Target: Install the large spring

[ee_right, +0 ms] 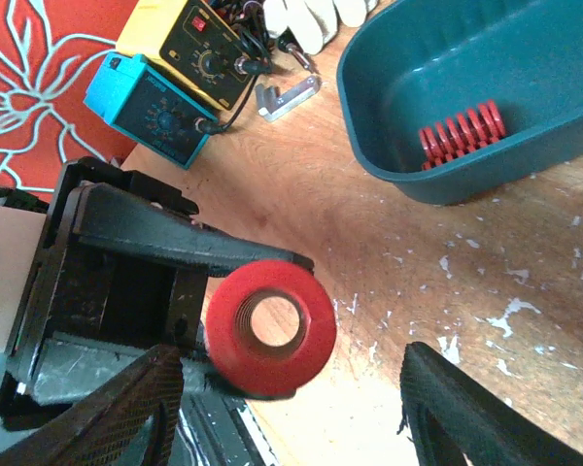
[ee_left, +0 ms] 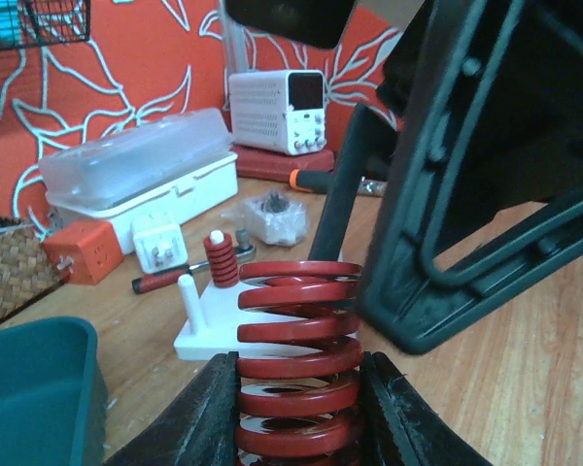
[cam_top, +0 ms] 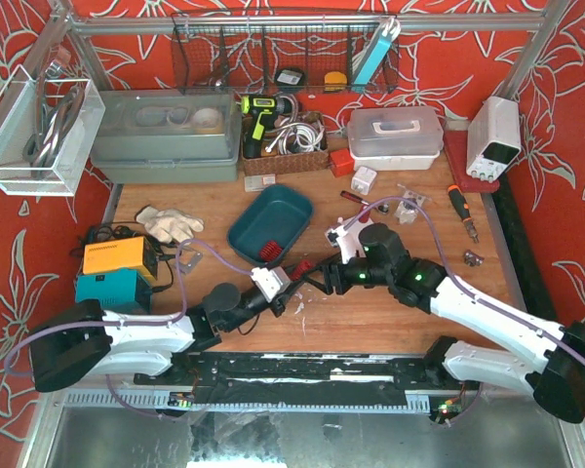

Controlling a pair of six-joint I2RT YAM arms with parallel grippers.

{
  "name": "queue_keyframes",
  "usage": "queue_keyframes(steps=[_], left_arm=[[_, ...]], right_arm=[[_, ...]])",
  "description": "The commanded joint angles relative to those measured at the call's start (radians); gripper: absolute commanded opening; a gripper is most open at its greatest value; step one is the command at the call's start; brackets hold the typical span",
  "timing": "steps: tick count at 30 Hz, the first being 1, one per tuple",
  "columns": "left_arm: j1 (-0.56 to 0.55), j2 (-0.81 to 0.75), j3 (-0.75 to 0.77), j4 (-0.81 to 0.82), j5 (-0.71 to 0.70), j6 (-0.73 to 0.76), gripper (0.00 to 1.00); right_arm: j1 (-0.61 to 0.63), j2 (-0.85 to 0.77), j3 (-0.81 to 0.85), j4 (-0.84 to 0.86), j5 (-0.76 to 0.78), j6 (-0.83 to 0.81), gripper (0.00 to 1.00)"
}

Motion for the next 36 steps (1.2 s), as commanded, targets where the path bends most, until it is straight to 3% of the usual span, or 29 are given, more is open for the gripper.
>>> queue_keyframes(steps=[1,15,19,22,26,32,36], left_arm=[[-0.009,-0.041,-0.013,0.077,0.023,0.028,0.07],[-0.012,-0.048,-0.017,0.078,0.029,0.039,0.07],[-0.012,-0.042,-0.018,0.08,0.02,0.041,0.08],[-0.012,-0.039,-0.018,0.08,-0.008,0.042,0.12],[-0.012,-0.029,-0.016,0.077,-0.085,0.032,0.34],[-0.012,-0.03,-0.003,0.04,-0.163,0.009,0.8],[-0.009,-0.009,0.021,0.005,-0.25,-0.019,1.0]], right_arm=[[0.023,0.041,0.043,0.07,-0.001,0.039,0.64],[0.046,0.095,0.017,0.164,-0.024,0.082,0.49],[0.047,0.093,0.002,0.178,-0.027,0.082,0.39],[0.047,0.074,-0.007,0.179,-0.017,0.079,0.22],[0.048,0.021,-0.022,0.177,0.026,0.068,0.0],[0.045,-0.079,-0.004,0.026,0.27,0.011,0.0],[0.045,-0.147,-0.002,-0.072,0.508,-0.044,0.0]])
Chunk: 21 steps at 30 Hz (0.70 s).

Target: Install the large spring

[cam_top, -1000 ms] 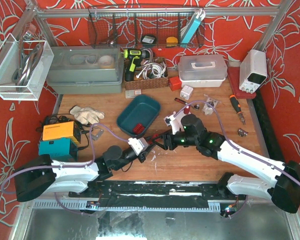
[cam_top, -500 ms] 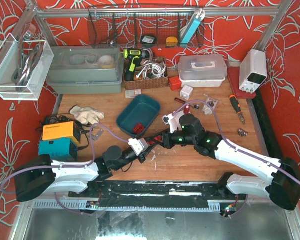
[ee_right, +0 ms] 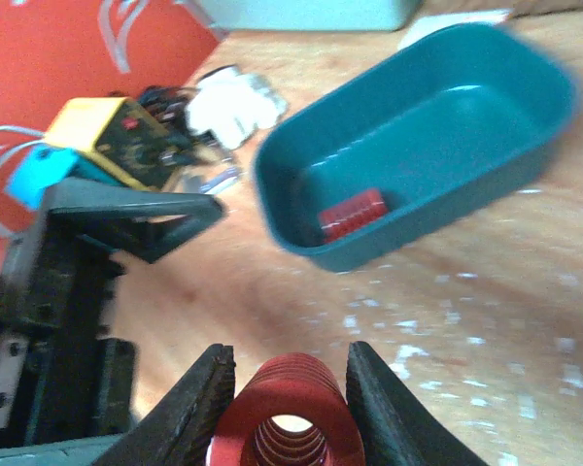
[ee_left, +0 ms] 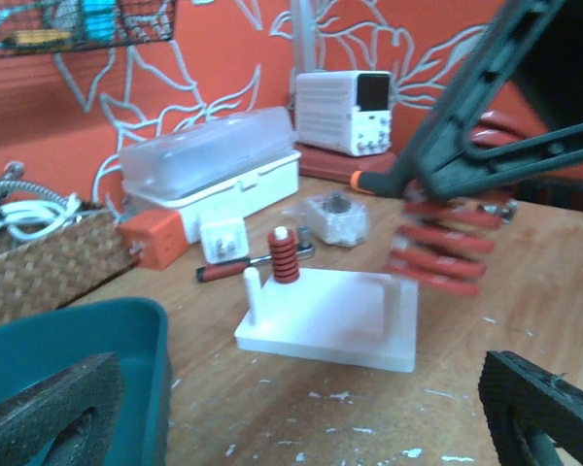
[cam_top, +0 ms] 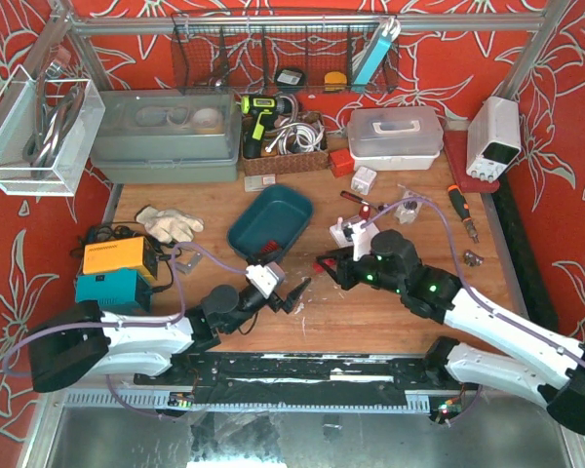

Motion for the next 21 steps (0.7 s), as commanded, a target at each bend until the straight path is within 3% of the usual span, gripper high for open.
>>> queue_keyframes(steps=[1,6,10,21], left_arm=[[0.004,0.025,0.045,-0.033,-0.145,-0.031,1.0],[0.016,0.066,0.098,-0.121,-0.259,-0.078,1.0],[0.025,0.078,0.106,-0.135,-0.294,-0.084,1.0],[0.026,0.073,0.117,-0.167,-0.289,-0.081,1.0]], right_arm=[[0.0,-0.073,0.012,-0.127,0.35,-0.081,0.0],[-0.018,-0.102,-0.015,-0.162,0.63,-0.184,0.0],[-0.075,-0.079,-0.032,-0.158,0.736,-0.235,0.0],[-0.371,0.063,-0.045,-0.102,0.519,-0.215,0.0]])
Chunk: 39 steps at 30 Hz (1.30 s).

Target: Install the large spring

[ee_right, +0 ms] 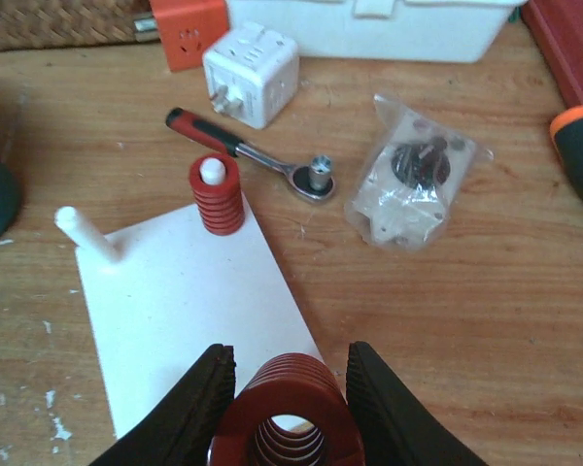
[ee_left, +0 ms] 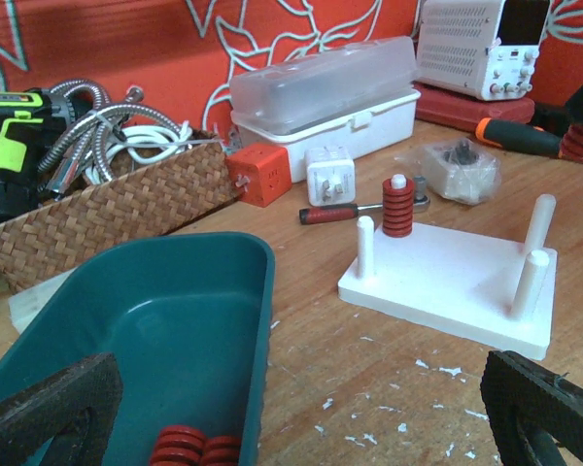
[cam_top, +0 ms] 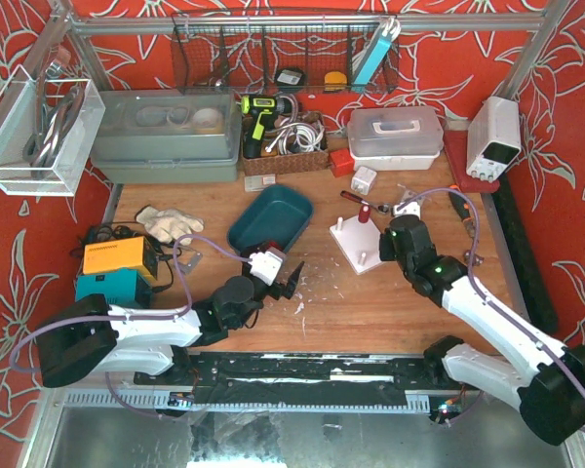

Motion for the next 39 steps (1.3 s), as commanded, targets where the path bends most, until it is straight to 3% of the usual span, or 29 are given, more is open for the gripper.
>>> queue_keyframes(steps=[1,15,36,39], left_arm=[[0.005,-0.001,0.023,-0.001,-0.027,-0.007,1.0],[0.003,-0.021,0.023,-0.009,-0.014,-0.007,1.0],[0.005,-0.007,0.033,-0.021,-0.003,-0.007,1.0],[0.004,-0.009,0.033,-0.021,-0.005,-0.007,1.0]], right_arm=[[-0.069,0.049,0.0,0.04,-0.094,0.006,0.0],[-0.166,0.144,0.005,0.093,-0.211,0.021,0.0],[-0.173,0.262,-0.003,0.15,-0.179,0.016,0.0],[-0.173,0.284,-0.001,0.155,-0.184,0.021,0.04]])
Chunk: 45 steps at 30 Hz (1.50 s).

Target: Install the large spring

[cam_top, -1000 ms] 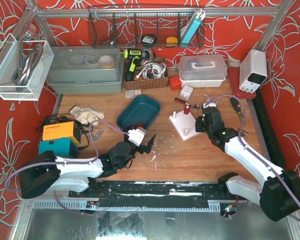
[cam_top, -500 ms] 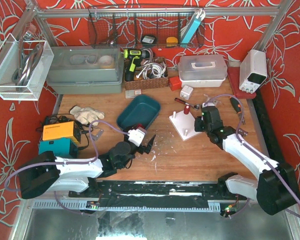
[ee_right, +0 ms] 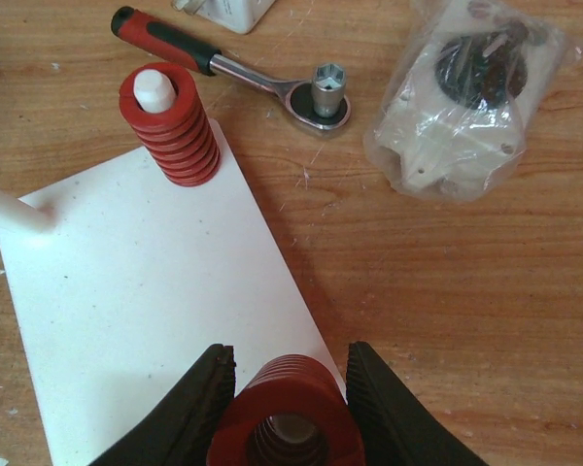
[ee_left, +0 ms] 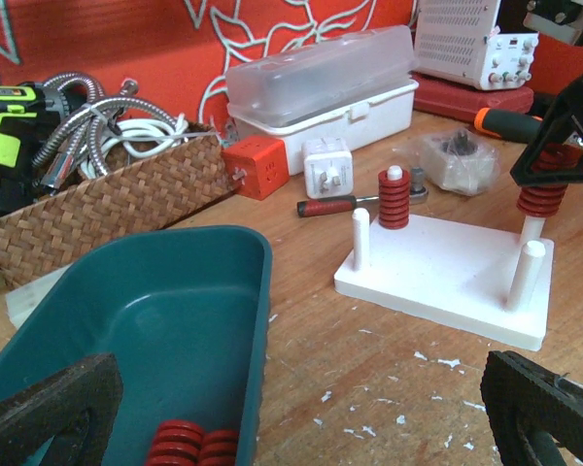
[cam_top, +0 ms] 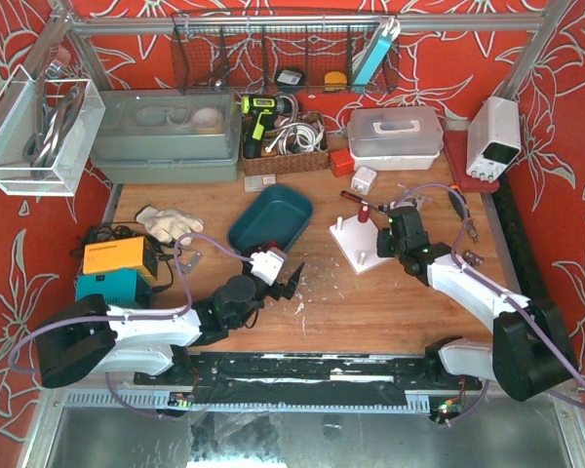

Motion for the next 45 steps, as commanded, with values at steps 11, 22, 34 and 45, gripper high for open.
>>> queue_keyframes(steps=[11,22,34,45], left_arm=[[0.004,-0.007,0.021,0.014,-0.02,-0.003,1.0],[0.034,-0.01,0.106,-0.178,-0.09,-0.11,0.93],[0.37,0.11,0.397,-0.737,0.285,-0.534,0.68],[0.424,0.273,0.569,-0.981,0.403,-0.448,0.41]], right_arm=[[-0.006,0.04,0.038,-0.02,0.029,0.026,0.42],[-0.003,-0.181,0.119,-0.232,-0.131,0.045,0.68],[0.127,-0.247,0.069,-0.193,-0.144,0.043,0.96],[0.279,-0.257,-0.015,-0.084,-0.037,0.044,0.99]])
